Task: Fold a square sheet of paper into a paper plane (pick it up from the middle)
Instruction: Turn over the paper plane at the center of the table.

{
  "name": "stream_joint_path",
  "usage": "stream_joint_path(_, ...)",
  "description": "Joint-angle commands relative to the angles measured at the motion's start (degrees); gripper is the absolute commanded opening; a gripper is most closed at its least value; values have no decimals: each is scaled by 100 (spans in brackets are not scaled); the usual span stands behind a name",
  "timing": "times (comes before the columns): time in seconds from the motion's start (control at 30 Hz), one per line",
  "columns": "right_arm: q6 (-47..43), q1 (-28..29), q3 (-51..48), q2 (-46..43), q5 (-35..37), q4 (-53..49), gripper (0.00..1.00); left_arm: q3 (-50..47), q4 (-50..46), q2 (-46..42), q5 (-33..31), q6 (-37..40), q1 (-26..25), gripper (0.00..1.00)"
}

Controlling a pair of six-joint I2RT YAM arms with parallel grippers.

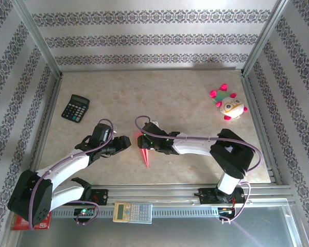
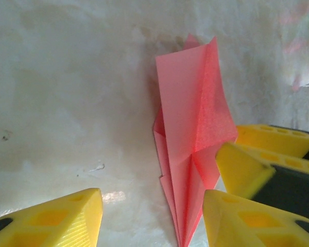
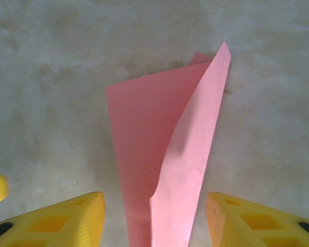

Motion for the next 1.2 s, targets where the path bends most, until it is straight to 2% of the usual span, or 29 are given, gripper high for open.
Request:
stream_joint_path(0.0, -334, 62, 404, 227, 513, -884, 49, -9, -178, 33, 54, 38, 72, 56)
stream_joint_path(0.2, -295, 55, 500, 191, 671, -1065, 28, 35, -128, 195, 197, 46, 61, 56)
stream_joint_path(0.4, 12, -152, -66, -115, 408, -620, 11, 175, -245, 282, 191, -109, -41, 55)
stream_joint_path(0.67, 451, -423, -1052, -456, -175, 657, 7, 718, 102, 753, 217, -336, -763, 53)
stream_joint_path(0.87, 851, -559, -1548, -526, -521, 1531, 7, 1132, 251, 1143, -2, -432, -1400, 48)
stream_joint_path(1.0, 1043, -631, -1772, -572, -724, 2007, 7, 1094, 593, 1142, 7, -568, -1561, 43)
stream_joint_path(1.17, 1105, -645, -1903, -697, -791, 2190, 12, 1165, 608, 1045, -121, -521, -1602, 42)
